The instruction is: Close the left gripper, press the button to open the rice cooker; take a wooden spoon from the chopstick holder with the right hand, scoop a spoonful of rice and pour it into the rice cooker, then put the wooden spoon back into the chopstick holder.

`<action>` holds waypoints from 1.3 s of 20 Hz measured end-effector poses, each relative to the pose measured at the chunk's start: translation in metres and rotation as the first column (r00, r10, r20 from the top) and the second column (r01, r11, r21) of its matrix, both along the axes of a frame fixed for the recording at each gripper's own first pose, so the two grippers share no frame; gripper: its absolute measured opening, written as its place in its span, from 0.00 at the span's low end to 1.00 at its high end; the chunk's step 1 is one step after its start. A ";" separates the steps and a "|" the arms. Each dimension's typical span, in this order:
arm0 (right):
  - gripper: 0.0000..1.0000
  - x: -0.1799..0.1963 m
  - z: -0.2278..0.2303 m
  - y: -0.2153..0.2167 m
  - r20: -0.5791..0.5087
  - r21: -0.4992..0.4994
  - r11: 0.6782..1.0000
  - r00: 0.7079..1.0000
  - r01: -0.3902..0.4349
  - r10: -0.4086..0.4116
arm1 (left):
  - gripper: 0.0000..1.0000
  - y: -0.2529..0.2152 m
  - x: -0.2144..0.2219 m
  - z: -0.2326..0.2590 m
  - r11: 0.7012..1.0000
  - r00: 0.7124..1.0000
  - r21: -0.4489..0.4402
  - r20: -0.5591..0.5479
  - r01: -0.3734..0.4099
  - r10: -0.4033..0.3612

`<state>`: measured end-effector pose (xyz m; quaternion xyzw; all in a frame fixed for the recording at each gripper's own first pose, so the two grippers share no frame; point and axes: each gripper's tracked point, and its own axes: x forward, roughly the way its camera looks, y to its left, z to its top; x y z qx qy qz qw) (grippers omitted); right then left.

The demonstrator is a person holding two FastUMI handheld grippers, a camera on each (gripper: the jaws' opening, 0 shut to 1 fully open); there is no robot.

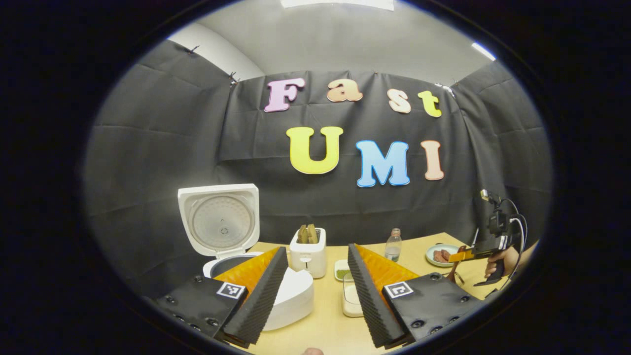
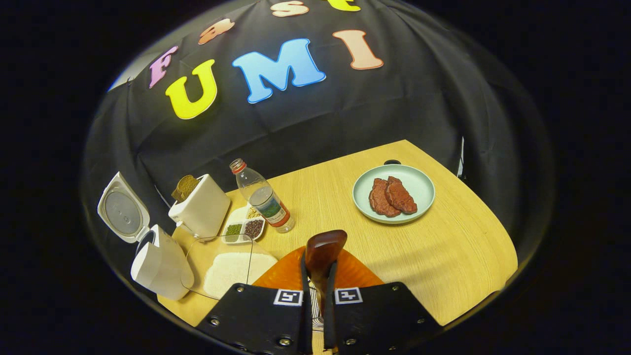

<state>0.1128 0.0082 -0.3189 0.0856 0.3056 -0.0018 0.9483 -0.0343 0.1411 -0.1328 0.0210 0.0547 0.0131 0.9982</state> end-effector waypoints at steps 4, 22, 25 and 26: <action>0.19 -0.007 0.000 -0.003 0.016 -0.114 0.992 0.998 -0.055 0.057 | 0.87 -0.001 0.002 0.000 1.000 1.000 0.001 0.006 0.005 -0.005; 0.92 0.009 0.262 0.015 0.480 -0.171 0.984 0.876 0.049 0.040 | 0.95 0.044 0.050 0.046 0.994 0.996 -0.064 0.037 -0.083 0.086; 0.92 0.006 0.270 0.017 0.491 -0.175 0.983 0.870 0.056 0.038 | 0.92 0.060 0.067 0.060 0.994 0.995 -0.054 0.034 -0.093 0.095; 0.92 0.005 0.270 0.018 0.488 -0.173 0.983 0.872 0.057 0.035 | 0.92 0.066 0.073 0.066 0.994 0.994 -0.040 0.035 -0.101 0.103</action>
